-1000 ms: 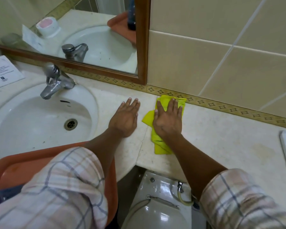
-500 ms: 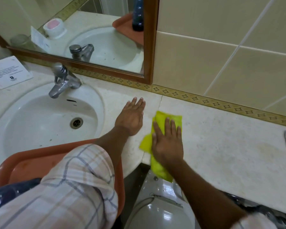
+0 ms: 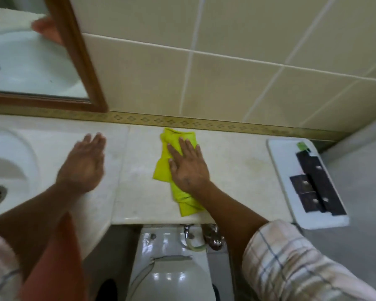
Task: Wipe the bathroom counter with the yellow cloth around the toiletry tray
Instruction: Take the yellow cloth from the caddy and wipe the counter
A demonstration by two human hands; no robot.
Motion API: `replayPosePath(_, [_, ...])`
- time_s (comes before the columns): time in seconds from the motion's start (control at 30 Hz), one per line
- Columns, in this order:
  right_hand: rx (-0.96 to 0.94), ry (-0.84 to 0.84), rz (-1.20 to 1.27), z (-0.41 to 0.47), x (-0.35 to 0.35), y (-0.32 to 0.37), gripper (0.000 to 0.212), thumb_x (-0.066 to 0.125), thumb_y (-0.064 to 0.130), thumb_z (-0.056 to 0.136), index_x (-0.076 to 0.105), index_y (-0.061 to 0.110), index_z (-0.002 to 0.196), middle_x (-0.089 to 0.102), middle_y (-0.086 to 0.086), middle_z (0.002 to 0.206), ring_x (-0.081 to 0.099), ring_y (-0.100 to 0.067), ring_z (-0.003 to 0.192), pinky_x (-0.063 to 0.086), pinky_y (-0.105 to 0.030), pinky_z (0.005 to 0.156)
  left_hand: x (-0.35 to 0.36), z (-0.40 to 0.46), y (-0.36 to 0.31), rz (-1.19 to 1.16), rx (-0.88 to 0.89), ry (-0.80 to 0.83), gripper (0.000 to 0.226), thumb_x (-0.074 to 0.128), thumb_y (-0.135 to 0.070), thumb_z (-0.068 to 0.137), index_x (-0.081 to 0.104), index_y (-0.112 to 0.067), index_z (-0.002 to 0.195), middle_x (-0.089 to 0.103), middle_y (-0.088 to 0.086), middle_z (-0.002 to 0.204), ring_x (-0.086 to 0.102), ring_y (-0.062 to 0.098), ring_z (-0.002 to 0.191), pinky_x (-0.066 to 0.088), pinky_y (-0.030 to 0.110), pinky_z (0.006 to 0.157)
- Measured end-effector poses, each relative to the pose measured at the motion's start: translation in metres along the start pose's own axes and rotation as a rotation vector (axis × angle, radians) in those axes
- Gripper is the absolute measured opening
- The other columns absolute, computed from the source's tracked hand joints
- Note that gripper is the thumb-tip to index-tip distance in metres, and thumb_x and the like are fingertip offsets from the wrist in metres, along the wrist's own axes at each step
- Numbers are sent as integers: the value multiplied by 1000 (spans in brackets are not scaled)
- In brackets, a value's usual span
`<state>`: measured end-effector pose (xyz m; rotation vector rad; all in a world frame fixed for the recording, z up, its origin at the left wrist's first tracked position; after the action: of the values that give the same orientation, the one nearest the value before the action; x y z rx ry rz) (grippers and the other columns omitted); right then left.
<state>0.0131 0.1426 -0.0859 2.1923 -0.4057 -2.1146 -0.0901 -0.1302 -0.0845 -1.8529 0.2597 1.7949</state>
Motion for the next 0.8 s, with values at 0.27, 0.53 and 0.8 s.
replayPosePath(0.27, [222, -41, -69, -41, -50, -178, 50, 32, 37, 101, 31, 27, 150, 20, -10, 162, 14, -29, 150, 9, -47, 122, 1, 7, -3, 28, -17, 34, 65, 15, -35, 95, 26, -6, 151, 24, 13, 160, 18, 30, 148, 12, 44, 121])
replayPosePath(0.53, [213, -74, -18, -92, -47, -181, 53, 27, 39, 100, 30, 23, 151, 19, -12, 162, 11, -28, 150, 11, -46, 122, 3, 9, -10, 55, -33, 43, 61, 18, -31, 97, 26, -5, 151, 24, 13, 160, 17, 30, 149, 12, 43, 121])
replayPosePath(0.8, [251, -29, -50, -118, -22, -104, 58, 22, 46, 99, 19, 25, 153, 10, -16, 163, 4, -30, 151, 7, -49, 122, 2, 3, -8, 86, -78, 52, 54, 26, -27, 100, 27, -9, 151, 25, 9, 160, 18, 29, 148, 13, 42, 121])
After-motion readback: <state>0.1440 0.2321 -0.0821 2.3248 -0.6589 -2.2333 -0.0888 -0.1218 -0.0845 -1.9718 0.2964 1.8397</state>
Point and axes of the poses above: each hand's wrist, its own z-axis towards the middle knuckle, its own x-axis out of the palm, y = z × x, the point moved 2 cm from there along z, towards the middle knuckle
